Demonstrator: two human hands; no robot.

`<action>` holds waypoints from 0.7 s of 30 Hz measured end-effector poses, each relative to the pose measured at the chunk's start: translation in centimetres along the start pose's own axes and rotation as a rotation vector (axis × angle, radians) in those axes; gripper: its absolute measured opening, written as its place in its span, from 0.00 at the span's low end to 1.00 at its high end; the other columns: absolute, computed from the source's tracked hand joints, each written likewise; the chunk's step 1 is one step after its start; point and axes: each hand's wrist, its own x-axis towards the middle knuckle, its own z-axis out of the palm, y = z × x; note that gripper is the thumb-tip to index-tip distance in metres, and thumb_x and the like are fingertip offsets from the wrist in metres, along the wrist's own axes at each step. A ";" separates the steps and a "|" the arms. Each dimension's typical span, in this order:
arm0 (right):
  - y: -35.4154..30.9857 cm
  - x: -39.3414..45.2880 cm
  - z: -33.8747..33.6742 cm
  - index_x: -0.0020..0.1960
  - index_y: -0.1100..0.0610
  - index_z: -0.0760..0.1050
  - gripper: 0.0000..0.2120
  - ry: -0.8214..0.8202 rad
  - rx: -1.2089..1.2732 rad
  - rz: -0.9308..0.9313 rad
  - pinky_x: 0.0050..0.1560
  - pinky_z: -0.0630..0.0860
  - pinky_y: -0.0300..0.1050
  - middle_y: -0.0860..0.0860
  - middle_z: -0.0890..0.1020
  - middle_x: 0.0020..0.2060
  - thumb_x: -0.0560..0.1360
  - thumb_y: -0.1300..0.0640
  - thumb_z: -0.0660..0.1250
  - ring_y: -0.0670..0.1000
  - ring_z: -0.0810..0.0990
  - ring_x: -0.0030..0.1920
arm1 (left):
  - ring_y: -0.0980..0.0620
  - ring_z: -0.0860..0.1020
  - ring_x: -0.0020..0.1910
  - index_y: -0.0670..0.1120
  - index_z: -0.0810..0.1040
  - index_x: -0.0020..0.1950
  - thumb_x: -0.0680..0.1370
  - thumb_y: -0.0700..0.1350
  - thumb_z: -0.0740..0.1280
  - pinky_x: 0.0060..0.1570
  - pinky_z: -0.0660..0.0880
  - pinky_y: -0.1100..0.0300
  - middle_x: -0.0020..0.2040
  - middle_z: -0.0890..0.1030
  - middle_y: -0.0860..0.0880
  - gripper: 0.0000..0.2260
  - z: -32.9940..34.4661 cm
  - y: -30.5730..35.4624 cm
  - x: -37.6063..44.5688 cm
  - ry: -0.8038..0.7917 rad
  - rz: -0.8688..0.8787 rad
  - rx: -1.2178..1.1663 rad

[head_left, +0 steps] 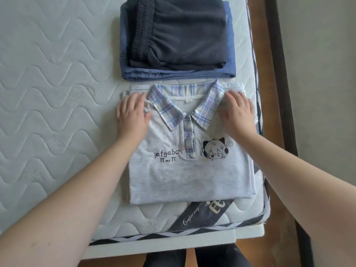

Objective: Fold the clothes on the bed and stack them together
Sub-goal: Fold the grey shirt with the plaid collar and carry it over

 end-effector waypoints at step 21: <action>0.1 5.9 -2.7 0.58 0.51 0.77 0.20 -0.142 0.315 0.134 0.63 0.68 0.53 0.44 0.79 0.42 0.72 0.41 0.72 0.53 0.78 0.52 | 0.50 0.83 0.51 0.47 0.82 0.55 0.73 0.44 0.76 0.60 0.76 0.47 0.50 0.85 0.49 0.12 -1.4 0.3 8.5 -0.428 -0.097 -0.553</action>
